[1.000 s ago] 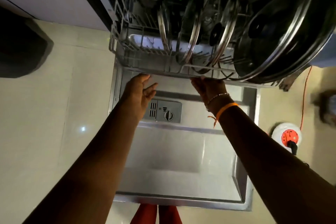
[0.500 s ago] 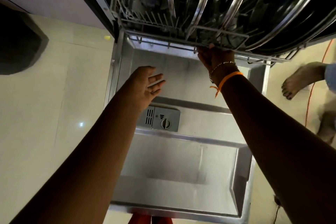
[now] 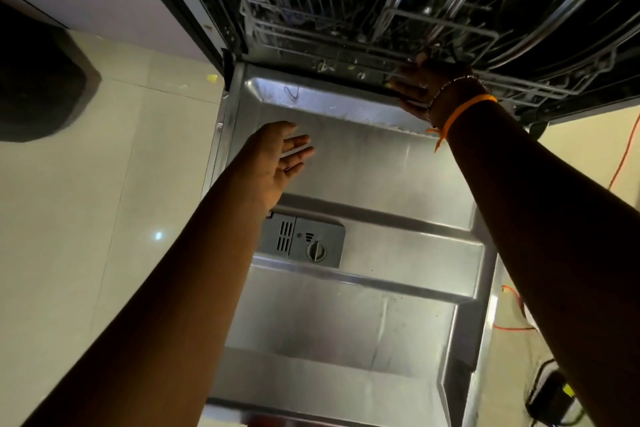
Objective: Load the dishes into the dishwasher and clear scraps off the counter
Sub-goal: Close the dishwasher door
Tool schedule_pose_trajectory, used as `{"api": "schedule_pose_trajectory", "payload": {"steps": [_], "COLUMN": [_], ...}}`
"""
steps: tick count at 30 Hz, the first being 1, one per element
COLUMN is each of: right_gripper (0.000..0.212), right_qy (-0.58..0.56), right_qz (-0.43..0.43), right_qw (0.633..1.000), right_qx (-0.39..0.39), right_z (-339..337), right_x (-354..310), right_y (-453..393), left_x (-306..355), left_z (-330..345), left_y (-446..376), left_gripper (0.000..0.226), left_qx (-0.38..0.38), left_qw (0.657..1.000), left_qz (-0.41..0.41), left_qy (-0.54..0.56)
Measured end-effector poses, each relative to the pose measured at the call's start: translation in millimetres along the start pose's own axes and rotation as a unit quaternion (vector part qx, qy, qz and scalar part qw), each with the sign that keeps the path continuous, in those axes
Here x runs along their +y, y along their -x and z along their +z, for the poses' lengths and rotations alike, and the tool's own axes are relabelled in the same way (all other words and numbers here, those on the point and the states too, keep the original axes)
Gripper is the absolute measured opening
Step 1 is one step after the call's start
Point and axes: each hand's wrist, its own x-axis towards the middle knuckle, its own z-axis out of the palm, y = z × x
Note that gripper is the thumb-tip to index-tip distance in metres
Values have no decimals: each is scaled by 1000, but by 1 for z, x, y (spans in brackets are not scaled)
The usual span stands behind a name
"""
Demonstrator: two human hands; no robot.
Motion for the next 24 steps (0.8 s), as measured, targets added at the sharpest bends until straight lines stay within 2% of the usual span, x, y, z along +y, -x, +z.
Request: {"api": "schedule_pose_trajectory", "payload": {"steps": [5, 8, 9, 12, 15, 18, 24], "right_gripper": [21, 17, 21, 30, 26, 22, 7], "right_qy": [24, -27, -45, -63, -61, -44, -29], "right_qz": [4, -7, -2, 60, 148, 223, 339], "right_qw": [1000, 999, 998, 996, 986, 970, 936], "right_qx": [2, 37, 40, 19, 41, 88, 90], "right_z": [-2, -2, -4, -20, -46, -72, -99], "right_x": [3, 27, 40, 96, 166, 240, 339], "right_y": [11, 26, 33, 64, 108, 163, 248], "left_x": [-10, -24, -31, -57, -86, -115, -175], "left_z": [3, 6, 7, 2, -20, -51, -95], "left_y": [12, 25, 30, 45, 61, 79, 111], "left_gripper": [12, 14, 17, 22, 18, 29, 29], "left_qx": [2, -7, -7, -2, -7, 15, 66], "left_qw": [1000, 1000, 1000, 999, 995, 990, 967], "left_qz": [4, -4, -10, -46, -77, -78, -121], "left_qy": [3, 1, -2, -20, -62, -116, -216]}}
